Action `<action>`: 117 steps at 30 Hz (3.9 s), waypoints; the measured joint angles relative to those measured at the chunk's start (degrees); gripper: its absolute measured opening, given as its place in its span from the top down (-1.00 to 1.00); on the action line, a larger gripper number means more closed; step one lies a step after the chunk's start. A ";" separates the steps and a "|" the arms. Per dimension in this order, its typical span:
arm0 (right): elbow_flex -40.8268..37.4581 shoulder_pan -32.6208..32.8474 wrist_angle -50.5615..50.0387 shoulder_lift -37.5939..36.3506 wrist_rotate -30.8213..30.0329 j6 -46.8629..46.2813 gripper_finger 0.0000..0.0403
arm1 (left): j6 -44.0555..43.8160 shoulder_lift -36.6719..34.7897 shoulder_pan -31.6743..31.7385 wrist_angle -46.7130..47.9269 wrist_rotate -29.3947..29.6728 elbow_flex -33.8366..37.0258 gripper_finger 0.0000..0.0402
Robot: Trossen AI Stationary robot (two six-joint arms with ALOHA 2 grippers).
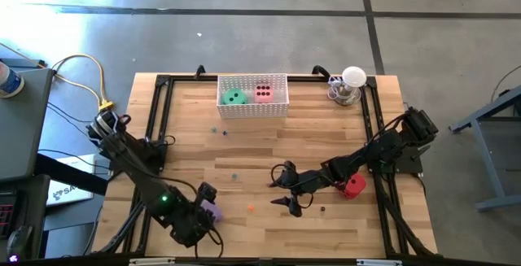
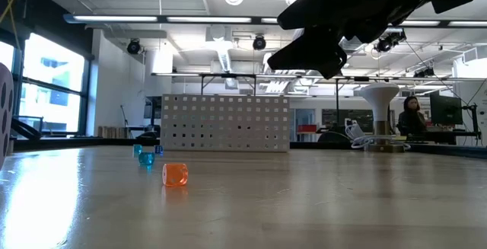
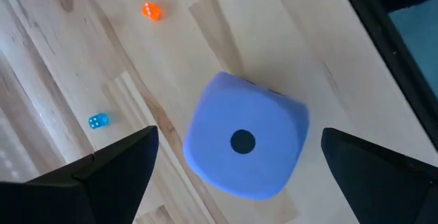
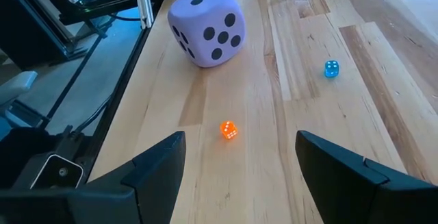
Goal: Pick & Place Dice
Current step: Put the large violet dice into the white basket
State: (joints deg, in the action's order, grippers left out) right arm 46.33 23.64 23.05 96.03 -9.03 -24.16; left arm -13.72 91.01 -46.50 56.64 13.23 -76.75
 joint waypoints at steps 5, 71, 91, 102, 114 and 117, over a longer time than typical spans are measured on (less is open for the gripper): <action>0.00 0.00 -0.27 0.00 0.14 -0.02 -0.33 | 0.58 2.44 -0.36 1.49 -1.97 0.00 -0.99; 0.00 0.00 -0.13 0.00 -0.01 -0.20 -0.33 | 6.87 2.87 3.67 -0.02 -6.18 3.80 -0.99; 0.00 -0.02 -0.19 0.00 -0.03 -0.04 -0.33 | 9.04 5.85 5.97 -1.55 -10.16 3.65 -0.99; 0.00 -0.01 -0.19 0.00 -0.03 -0.04 -0.33 | 4.21 6.70 5.95 -2.07 -10.14 3.65 -0.99; 0.00 -0.02 -0.18 0.00 -0.03 -0.04 -0.33 | -0.58 6.87 5.40 -6.08 -11.18 3.76 -0.99; 0.00 -0.02 -0.18 0.00 -0.03 -0.04 -0.33 | -1.61 7.64 5.40 -6.18 -11.18 3.76 -0.99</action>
State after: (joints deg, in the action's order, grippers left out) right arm 46.33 23.62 22.87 96.03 -9.06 -24.21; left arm -15.33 98.65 -41.10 50.46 2.04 -72.99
